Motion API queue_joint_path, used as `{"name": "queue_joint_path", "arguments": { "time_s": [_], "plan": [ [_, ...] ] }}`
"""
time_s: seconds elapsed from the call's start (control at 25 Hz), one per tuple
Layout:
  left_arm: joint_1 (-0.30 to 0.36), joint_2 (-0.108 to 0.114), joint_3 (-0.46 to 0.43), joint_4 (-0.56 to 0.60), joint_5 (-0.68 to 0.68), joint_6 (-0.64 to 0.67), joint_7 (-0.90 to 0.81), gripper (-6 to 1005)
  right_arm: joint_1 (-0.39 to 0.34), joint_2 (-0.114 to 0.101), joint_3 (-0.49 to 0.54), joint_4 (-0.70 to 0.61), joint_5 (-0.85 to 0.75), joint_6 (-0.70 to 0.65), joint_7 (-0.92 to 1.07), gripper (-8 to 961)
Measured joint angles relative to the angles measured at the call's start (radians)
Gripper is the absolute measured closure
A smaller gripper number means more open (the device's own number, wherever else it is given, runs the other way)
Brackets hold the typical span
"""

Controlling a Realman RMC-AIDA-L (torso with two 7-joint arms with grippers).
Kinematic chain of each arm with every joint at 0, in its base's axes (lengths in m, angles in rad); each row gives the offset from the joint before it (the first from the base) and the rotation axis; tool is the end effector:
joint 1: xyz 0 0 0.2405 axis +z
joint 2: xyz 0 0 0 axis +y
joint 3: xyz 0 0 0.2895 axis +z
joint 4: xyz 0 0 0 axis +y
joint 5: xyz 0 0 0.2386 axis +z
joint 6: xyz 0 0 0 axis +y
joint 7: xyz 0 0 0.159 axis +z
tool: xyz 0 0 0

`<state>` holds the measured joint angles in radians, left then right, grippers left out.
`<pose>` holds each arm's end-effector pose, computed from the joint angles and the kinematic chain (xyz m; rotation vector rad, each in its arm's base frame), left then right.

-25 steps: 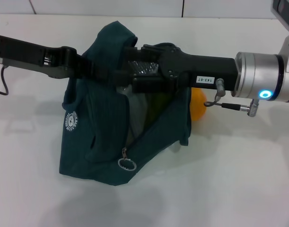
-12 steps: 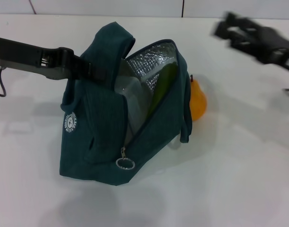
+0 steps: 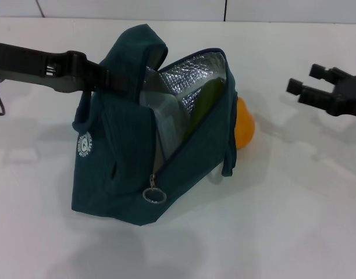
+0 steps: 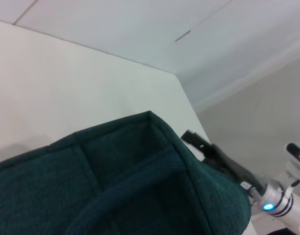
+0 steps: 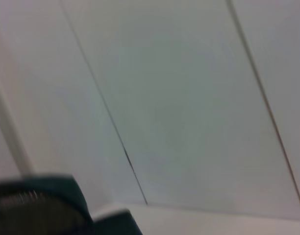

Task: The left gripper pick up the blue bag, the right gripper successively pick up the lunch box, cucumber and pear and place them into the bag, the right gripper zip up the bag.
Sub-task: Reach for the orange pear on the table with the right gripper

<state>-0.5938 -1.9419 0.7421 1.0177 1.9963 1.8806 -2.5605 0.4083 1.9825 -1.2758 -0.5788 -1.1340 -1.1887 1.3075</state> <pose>-0.2367 0.3876 0.0817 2.5592 1.6630 0.5803 0.3033 0.3979 -0.0214 -2.3432 0.7385 0.9359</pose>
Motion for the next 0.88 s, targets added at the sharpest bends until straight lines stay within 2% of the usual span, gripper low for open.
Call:
{"name": "queue_joint_path", "arguments": {
  "time_s": [0.12, 0.24, 0.48, 0.88],
  "plan": [
    [0.003, 0.001, -0.004, 0.001, 0.0, -0.001, 0.0, 959, 0.025, 0.018, 0.0, -0.002, -0.05, 0.043, -0.031, 80],
    [0.015, 0.006, -0.021, 0.003, 0.001, -0.003, 0.002, 959, 0.054, 0.027, -0.004, -0.003, -0.095, 0.067, -0.045, 80],
    [0.045, 0.022, -0.044, 0.001, 0.001, -0.002, 0.02, 960, 0.094, 0.031, -0.024, -0.005, -0.13, 0.073, -0.046, 80],
    [0.056, 0.027, -0.044, 0.0, 0.0, 0.001, 0.036, 960, 0.122, 0.035, -0.101, -0.014, -0.131, 0.087, -0.073, 80]
  ]
}}
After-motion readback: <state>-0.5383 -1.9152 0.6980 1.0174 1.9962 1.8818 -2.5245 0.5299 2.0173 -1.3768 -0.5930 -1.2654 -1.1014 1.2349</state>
